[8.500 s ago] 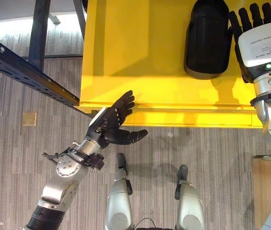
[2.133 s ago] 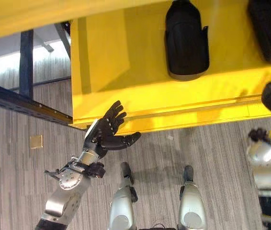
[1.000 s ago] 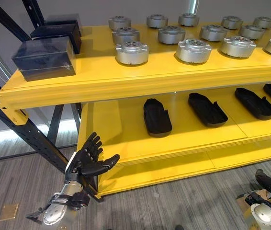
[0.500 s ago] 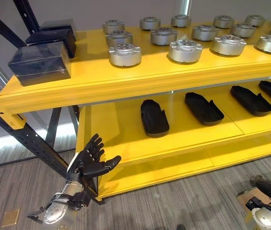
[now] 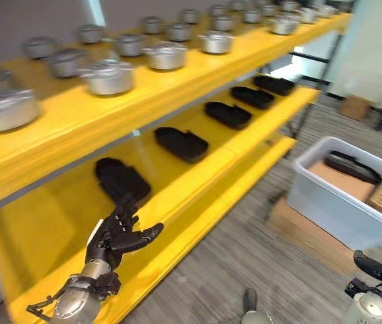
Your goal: Move parts from the plastic box to the shelf.
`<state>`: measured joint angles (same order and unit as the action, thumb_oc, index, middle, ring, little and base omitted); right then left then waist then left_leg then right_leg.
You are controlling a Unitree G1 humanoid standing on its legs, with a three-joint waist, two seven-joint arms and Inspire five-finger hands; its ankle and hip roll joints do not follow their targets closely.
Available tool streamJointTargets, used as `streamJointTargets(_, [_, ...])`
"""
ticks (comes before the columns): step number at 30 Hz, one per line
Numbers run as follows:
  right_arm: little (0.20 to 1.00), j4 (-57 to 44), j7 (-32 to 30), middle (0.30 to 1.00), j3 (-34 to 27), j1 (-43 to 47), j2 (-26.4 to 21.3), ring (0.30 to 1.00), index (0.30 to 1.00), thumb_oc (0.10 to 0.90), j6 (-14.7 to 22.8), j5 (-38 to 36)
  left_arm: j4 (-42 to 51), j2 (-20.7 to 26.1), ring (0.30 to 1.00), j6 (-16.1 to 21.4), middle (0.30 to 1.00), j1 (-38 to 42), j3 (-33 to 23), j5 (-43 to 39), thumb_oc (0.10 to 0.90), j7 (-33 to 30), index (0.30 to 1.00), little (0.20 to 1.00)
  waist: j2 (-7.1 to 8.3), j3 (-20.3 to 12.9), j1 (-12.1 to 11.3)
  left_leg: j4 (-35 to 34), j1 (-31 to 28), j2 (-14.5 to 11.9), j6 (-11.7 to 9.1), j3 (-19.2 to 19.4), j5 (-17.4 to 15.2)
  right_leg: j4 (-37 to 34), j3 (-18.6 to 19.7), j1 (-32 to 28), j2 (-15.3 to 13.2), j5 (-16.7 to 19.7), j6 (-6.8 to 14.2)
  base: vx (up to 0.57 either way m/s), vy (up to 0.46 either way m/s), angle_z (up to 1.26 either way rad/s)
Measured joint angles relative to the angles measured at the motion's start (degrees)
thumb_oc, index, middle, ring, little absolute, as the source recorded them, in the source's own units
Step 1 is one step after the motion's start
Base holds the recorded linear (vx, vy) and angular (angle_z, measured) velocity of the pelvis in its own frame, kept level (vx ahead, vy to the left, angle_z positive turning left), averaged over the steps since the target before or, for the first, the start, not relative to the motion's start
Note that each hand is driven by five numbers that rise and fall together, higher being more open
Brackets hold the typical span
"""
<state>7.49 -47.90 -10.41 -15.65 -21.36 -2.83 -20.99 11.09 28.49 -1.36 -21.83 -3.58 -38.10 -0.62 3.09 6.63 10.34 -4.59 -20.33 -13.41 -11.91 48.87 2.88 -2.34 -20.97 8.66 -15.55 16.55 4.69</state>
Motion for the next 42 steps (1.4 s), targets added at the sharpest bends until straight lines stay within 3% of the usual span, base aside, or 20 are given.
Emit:
streamJointTargets(5, [1.000,0.19,1.09,1.000,0.89,1.78,-0.73,1.000,1.000,0.900,-0.37,0.00,-0.72,-0.45,1.000,0.15,1.000,2.99,0.19,-0.07,0.900,-1.74,1.000,1.000,-1.69,2.61,0.88,2.31,-4.49,-1.07,1.27,1.08,-0.15,-0.35,-5.39,2.96,3.43,1.34,-2.55,-0.01,-0.110,-1.33])
streamJointTargets(11, [1.000,2.46,1.43,1.000,0.64,3.20,-1.84,1.000,1.000,0.900,-0.12,0.03,-0.75,-0.52,1.000,1.18,1.000,9.06,2.28,-2.13,0.900,-5.16,1.000,1.000,-1.70,2.88,2.14,8.43,-5.76,-1.76,1.87,-1.35,1.58,-0.28,-4.26,4.11,5.14,0.04,-3.98,0.05,-0.133,-0.67])
streamJointTargets(15, [1.000,4.51,1.92,1.000,0.66,3.36,-1.80,1.000,1.000,0.900,-0.05,0.20,-0.87,-0.60,1.000,1.56,1.000,10.88,6.39,-2.11,0.900,-7.97,1.000,1.000,-1.75,2.88,2.49,12.20,-5.45,-3.58,-1.14,-5.78,5.32,-0.02,-1.82,4.49,7.63,-0.88,-4.91,0.04,-0.199,-0.47])
streamJointTargets(18, [1.000,4.83,1.24,1.000,0.58,4.92,-1.78,1.000,1.000,0.900,-0.05,0.61,-1.02,-0.56,1.000,1.81,1.000,12.08,9.36,-2.03,0.900,-9.76,1.000,1.000,-2.53,3.29,2.42,15.44,-4.40,-6.67,-0.21,-7.10,8.23,6.91,-2.84,7.30,8.47,-4.78,-6.46,0.06,-0.139,-0.23])
streamJointTargets(22, [1.000,7.38,1.25,1.000,0.59,9.81,-1.91,1.000,1.000,0.900,-0.05,0.77,-1.15,-0.62,1.000,1.82,1.000,13.87,10.68,-2.03,0.900,-10.56,1.000,1.000,-2.74,3.48,2.26,15.53,-2.37,-6.34,-0.91,-7.20,9.83,4.24,-2.54,7.04,9.09,-5.34,-7.23,0.05,-0.052,0.06])
streamJointTargets(25, [1.000,7.43,1.42,1.000,1.25,12.32,-1.91,1.000,1.000,0.900,-0.08,1.77,-1.15,-0.58,1.000,2.61,1.000,15.30,10.64,-2.03,0.900,-11.44,1.000,1.000,-3.30,3.71,2.07,14.79,-1.07,-4.71,0.14,-5.98,6.04,2.16,-2.73,6.81,9.51,-5.37,-7.17,0.10,-0.056,0.12])
streamJointTargets(27, [1.000,7.53,1.69,1.000,2.11,14.37,-1.93,1.000,1.000,0.900,-0.23,1.72,-1.23,-0.87,1.000,3.69,1.000,15.19,10.59,-1.98,0.900,-11.62,1.000,1.000,-4.91,4.66,0.40,12.83,-0.77,-5.57,0.83,-4.36,6.52,2.82,-5.93,8.14,10.25,-9.60,-4.08,0.22,-0.134,-0.21])
streamJointTargets(28, [1.000,6.68,1.96,1.000,2.11,14.25,-1.87,1.000,1.000,0.900,-0.43,1.66,-0.82,-0.92,1.000,3.92,1.000,14.75,10.72,-1.95,0.900,-11.60,1.000,1.000,-6.03,5.82,-0.81,13.42,-0.77,-6.48,1.43,-6.60,5.44,22.44,-4.60,13.33,7.95,-17.65,-8.03,0.25,-0.163,-0.05])
streamJointTargets(29, [1.000,5.75,2.29,1.000,2.20,11.54,-1.85,1.000,1.000,0.900,-0.63,1.76,-0.72,-1.04,1.000,3.92,1.000,13.61,11.29,-1.91,0.900,-11.41,1.000,1.000,-4.49,5.32,-0.14,13.86,-1.00,-5.85,1.88,-6.68,4.98,34.67,-2.44,13.24,4.93,-22.89,-7.26,0.27,-0.179,0.56])
streamJointTargets(30, [1.000,5.41,3.01,1.000,2.65,9.33,-2.16,1.000,1.000,0.900,-0.88,1.84,-0.26,-1.37,1.000,4.20,1.000,11.60,11.42,-1.63,0.900,-11.47,1.000,1.000,-2.90,5.12,0.72,14.60,-0.86,-6.17,1.74,-6.46,4.57,33.28,-1.24,10.75,5.60,-27.10,-9.02,0.29,-0.197,0.76])
streamJointTargets(33, [1.000,3.59,3.70,1.000,4.43,9.90,-1.46,1.000,1.000,0.900,-2.02,2.32,0.55,-0.76,1.000,4.25,1.000,8.92,10.60,-0.92,0.900,-11.53,1.000,1.000,-4.65,5.48,-0.24,15.02,2.92,-3.07,3.57,-5.65,-0.91,18.38,-2.26,7.01,11.09,-24.52,-4.51,0.25,-0.189,-0.09])
streamJointTargets(34, [1.000,1.79,3.36,1.000,5.06,9.71,-1.58,1.000,1.000,0.900,-2.41,3.39,1.65,-0.47,1.000,4.79,1.000,9.17,10.55,-0.84,0.900,-11.64,1.000,1.000,-5.67,5.45,-0.69,12.62,3.20,-2.94,5.78,-3.10,-0.52,21.39,-6.77,7.47,10.53,-26.84,-7.34,0.18,-0.140,-0.14])
streamJointTargets(35, [1.000,0.40,2.92,1.000,5.23,9.27,-1.64,1.000,1.000,0.900,-2.45,4.33,3.41,0.96,1.000,5.96,1.000,9.31,10.45,-0.47,0.900,-11.69,1.000,1.000,-4.00,5.89,-0.95,12.81,3.19,-2.43,5.42,-4.49,-1.02,28.77,-6.83,8.26,8.32,-30.46,-11.12,0.23,-0.080,-0.13])
streamJointTargets(36, [1.000,0.26,2.56,1.000,5.55,9.21,-1.61,1.000,1.000,0.900,-2.43,5.75,4.32,1.77,1.000,7.46,1.000,9.52,10.51,0.32,0.900,-11.64,1.000,1.000,-1.05,5.75,-1.89,14.73,3.00,-1.61,4.47,-5.51,-2.22,29.64,-7.21,7.24,6.24,-29.72,-11.31,0.20,-0.012,-0.36])
streamJointTargets(37, [1.000,1.62,2.54,1.000,6.44,10.80,-1.74,1.000,1.000,0.900,-2.45,7.11,3.84,1.05,1.000,8.67,1.000,9.74,10.55,0.30,0.900,-11.76,1.000,1.000,-1.70,5.91,-2.52,18.65,4.34,-5.02,4.33,-6.29,-4.02,27.64,-5.86,6.74,9.56,-29.00,-9.74,0.37,-0.009,-0.75])
streamJointTargets(38, [1.000,2.76,2.53,1.000,8.56,14.02,-1.83,1.000,1.000,0.900,-2.37,8.17,3.22,0.97,1.000,10.16,1.000,10.54,10.61,0.33,0.900,-12.42,1.000,1.000,-1.65,5.95,-2.90,20.07,7.43,-4.25,5.30,-12.21,-8.22,22.29,-4.13,6.25,13.09,-26.09,-8.81,0.28,-0.012,-1.00])
streamJointTargets(39, [1.000,3.21,3.46,1.000,9.61,15.10,-1.80,1.000,1.000,0.900,-2.24,8.75,2.88,0.95,1.000,10.34,1.000,11.08,10.57,0.31,0.900,-12.90,1.000,1.000,-1.68,5.95,-3.20,19.95,9.77,-1.14,5.13,-16.22,-10.78,17.89,-2.43,5.73,15.23,-23.94,-6.72,0.35,-0.040,-1.27])
streamJointTargets(40, [1.000,3.07,4.97,1.000,10.09,15.56,-1.97,1.000,1.000,0.900,-2.17,9.12,1.77,0.34,1.000,10.26,1.000,11.71,10.58,0.29,0.900,-12.80,1.000,1.000,-3.14,6.37,-4.17,19.30,13.15,4.70,6.22,-21.93,-12.74,15.55,-4.21,4.30,15.91,-25.16,-0.78,0.21,-0.032,-0.92])
streamJointTargets(41, [1.000,1.44,5.14,1.000,9.46,13.65,-2.98,1.000,1.000,0.900,-2.08,9.14,2.32,-0.42,1.000,10.28,1.000,11.97,10.52,0.28,0.900,-12.61,1.000,1.000,-5.26,6.64,-3.62,20.46,14.72,3.48,6.93,-22.26,-13.74,24.49,-2.28,6.46,15.29,-26.76,-7.90,0.19,-0.032,-0.33])
streamJointTargets(42, [1.000,-0.71,5.37,1.000,8.74,10.18,-3.45,1.000,1.000,0.900,-1.92,9.14,3.26,-0.01,1.000,10.29,1.000,11.96,10.42,0.28,0.900,-12.26,1.000,1.000,-4.14,6.27,-2.51,21.52,14.37,4.98,6.17,-23.68,-16.15,26.13,2.86,5.68,12.89,-28.23,-7.89,0.12,0.006,0.41])
